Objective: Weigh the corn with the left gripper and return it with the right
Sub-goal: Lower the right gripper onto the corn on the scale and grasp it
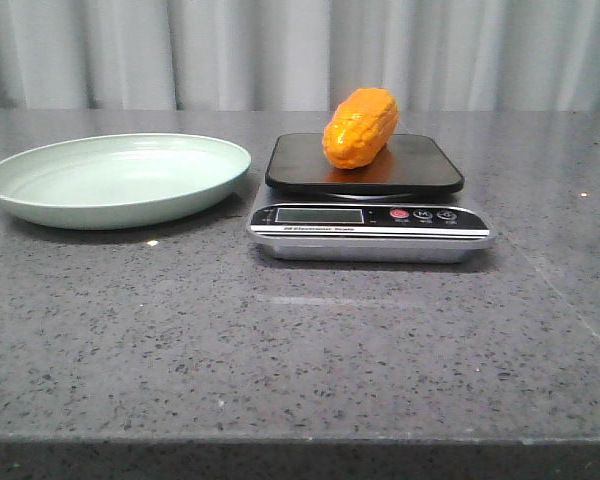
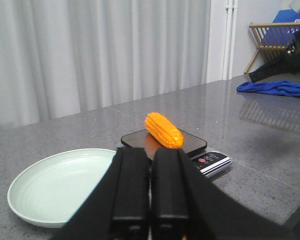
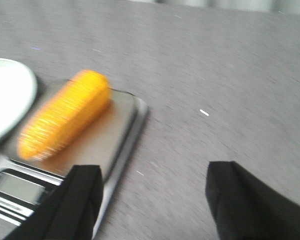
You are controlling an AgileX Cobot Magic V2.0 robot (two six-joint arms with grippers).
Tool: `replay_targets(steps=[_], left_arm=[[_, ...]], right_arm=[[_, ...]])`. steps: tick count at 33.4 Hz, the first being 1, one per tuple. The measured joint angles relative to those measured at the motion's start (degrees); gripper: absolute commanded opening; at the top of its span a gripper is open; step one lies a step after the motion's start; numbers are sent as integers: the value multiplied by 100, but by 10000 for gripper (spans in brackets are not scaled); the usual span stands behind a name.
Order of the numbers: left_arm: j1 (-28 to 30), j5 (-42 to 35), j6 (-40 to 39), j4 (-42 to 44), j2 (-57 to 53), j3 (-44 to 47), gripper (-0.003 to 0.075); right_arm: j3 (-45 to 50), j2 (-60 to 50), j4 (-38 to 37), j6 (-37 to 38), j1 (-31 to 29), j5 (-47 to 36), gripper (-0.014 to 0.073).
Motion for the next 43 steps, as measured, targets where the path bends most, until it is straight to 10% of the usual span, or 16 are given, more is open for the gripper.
replay_targets(steps=[9, 26, 43], left_arm=[[0, 0, 0, 0, 0, 0, 132], [0, 31, 0, 0, 0, 0, 132], [0, 77, 0, -31, 0, 0, 132]], right_arm=[[-1870, 1755, 9, 257, 1368, 481, 576], [-5596, 5115, -628, 3286, 1477, 4083, 423], [-6365, 6044, -1087, 3856, 1477, 4638, 511]])
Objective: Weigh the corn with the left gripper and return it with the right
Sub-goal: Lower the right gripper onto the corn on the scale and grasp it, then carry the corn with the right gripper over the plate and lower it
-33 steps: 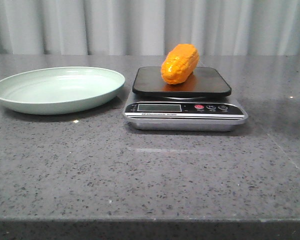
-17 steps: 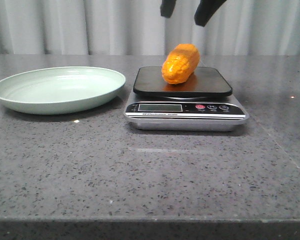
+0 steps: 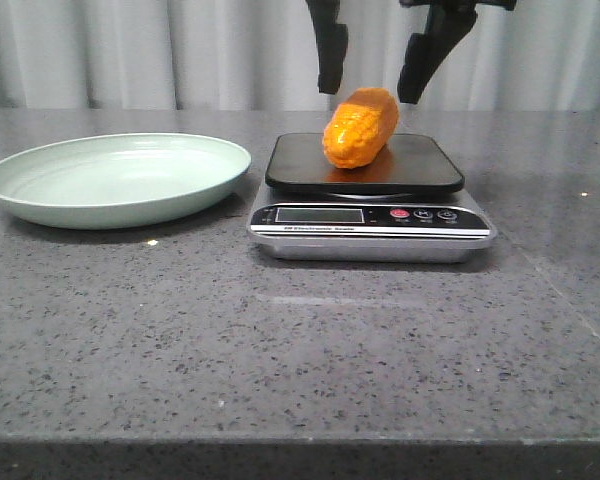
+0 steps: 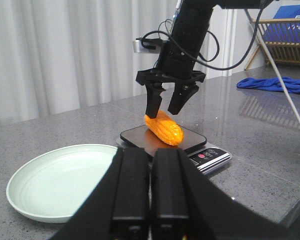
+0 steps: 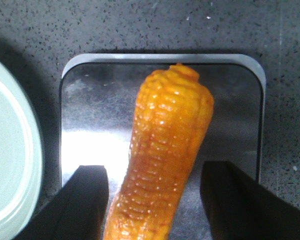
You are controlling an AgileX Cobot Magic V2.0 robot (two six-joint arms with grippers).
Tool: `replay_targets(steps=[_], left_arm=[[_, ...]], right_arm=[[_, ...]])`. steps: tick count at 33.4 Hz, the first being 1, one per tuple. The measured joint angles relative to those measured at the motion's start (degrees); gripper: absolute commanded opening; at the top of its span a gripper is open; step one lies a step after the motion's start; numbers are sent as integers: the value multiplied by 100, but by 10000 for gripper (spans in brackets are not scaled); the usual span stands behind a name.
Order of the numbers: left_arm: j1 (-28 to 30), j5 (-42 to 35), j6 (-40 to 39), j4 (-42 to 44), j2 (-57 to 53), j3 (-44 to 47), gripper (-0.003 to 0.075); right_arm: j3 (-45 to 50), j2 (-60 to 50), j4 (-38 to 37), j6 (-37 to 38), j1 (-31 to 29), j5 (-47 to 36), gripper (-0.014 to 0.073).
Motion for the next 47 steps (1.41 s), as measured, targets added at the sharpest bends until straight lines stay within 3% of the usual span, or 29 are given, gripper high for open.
replay_targets(steps=[8, 15, 17, 29, 38, 47], left_arm=[[0, 0, 0, -56, 0, 0, 133], [0, 3, 0, -76, 0, 0, 133], [0, 3, 0, -76, 0, 0, 133], [0, 12, 0, -76, 0, 0, 133], [0, 12, 0, -76, 0, 0, 133], [0, 12, 0, -76, 0, 0, 133]], right_arm=[[0, 420, 0, 45, 0, 0, 489], [-37, 479, -16, 57, 0, 0, 237], [-75, 493, -16, 57, 0, 0, 218], [-718, 623, 482, -795, 532, -452, 230], [-1943, 1637, 656, -937, 1006, -304, 486], [-2810, 2268, 714, -960, 1181, 4, 518]])
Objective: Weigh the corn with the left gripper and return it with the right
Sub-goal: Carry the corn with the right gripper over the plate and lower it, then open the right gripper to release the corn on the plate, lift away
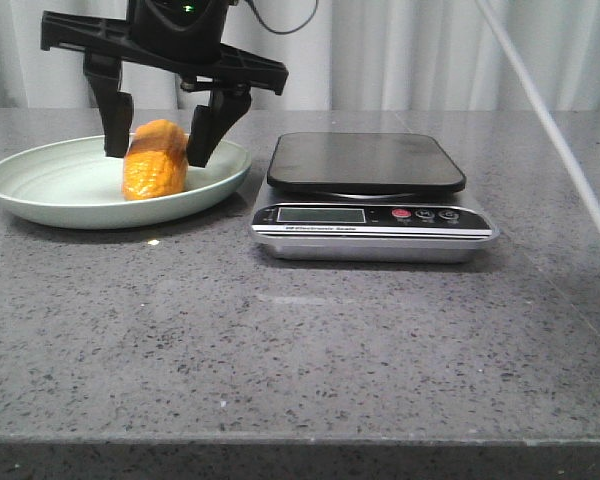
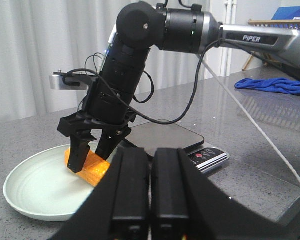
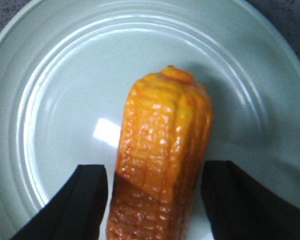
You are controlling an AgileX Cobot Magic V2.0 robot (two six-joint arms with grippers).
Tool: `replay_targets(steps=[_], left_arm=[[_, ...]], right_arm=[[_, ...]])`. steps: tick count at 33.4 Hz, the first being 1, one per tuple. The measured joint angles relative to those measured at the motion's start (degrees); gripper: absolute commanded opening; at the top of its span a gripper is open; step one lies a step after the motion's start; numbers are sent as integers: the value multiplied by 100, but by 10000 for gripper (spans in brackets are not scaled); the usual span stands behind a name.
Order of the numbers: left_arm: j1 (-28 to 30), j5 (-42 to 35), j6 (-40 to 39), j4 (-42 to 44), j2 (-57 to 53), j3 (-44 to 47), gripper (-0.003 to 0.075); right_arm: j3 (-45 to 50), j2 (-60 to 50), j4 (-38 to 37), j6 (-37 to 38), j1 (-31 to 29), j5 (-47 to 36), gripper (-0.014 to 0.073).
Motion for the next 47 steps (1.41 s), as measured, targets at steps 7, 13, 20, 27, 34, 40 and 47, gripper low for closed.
replay_targets(steps=[7, 13, 20, 27, 34, 40, 47], left_arm=[[0, 0, 0, 0, 0, 0, 133], [0, 0, 0, 0, 0, 0, 133], [0, 0, 0, 0, 0, 0, 133], [0, 0, 0, 0, 0, 0, 132], [0, 0, 0, 0, 0, 0, 132], [0, 0, 0, 0, 0, 0, 132], [0, 0, 0, 0, 0, 0, 132]], right_arm=[[-362, 53, 0, 0, -45, 60, 518], [-1021, 19, 17, 0, -300, 60, 518], [-1115, -266, 41, -68, -770, 88, 514], [-828, -717, 41, -586, -1401, 104, 505], [759, -1623, 13, -1226, -2071, 104, 505], [2457, -2666, -123, -1710, -2658, 80, 505], [4522, -4389, -159, -1974, -3206, -924, 432]])
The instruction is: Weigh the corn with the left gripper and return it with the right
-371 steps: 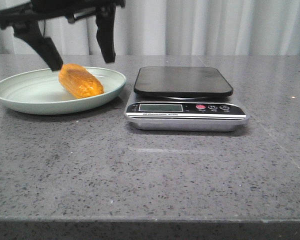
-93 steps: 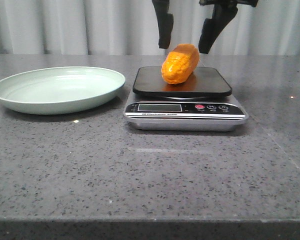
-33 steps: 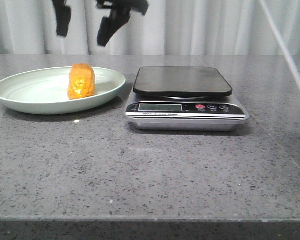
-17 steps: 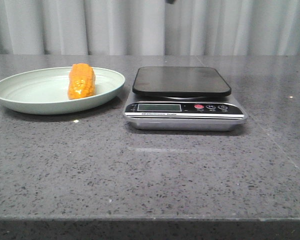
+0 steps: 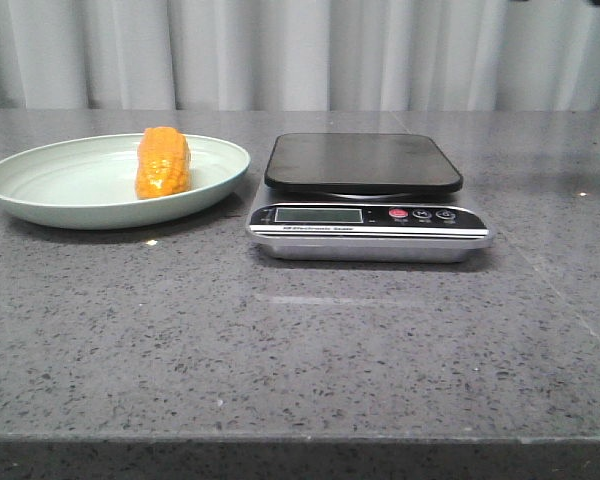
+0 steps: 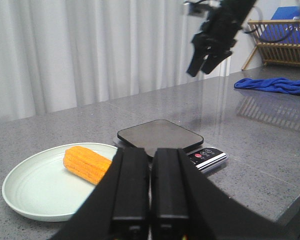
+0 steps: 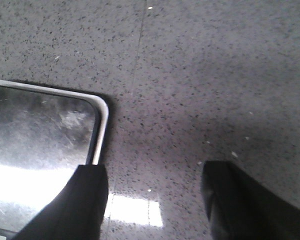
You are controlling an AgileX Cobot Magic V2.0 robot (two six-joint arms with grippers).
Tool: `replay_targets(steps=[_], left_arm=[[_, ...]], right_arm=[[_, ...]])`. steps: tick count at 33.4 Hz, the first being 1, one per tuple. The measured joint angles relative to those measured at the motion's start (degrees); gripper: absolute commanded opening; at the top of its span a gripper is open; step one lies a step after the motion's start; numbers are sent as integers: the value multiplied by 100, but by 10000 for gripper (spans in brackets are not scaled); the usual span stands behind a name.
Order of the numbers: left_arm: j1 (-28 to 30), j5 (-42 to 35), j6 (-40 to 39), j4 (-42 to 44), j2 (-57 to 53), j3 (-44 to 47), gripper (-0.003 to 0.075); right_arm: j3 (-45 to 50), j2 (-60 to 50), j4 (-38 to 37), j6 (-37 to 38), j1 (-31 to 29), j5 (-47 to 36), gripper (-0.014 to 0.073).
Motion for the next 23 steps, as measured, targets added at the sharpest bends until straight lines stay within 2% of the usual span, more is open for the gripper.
replay_targets(steps=[6, 23], left_arm=[[0, 0, 0, 0, 0, 0, 133], [0, 0, 0, 0, 0, 0, 133]], right_arm=[[1609, -1302, 0, -233, -375, -764, 147], [4532, -5237, 134, -412, -388, -2365, 149]])
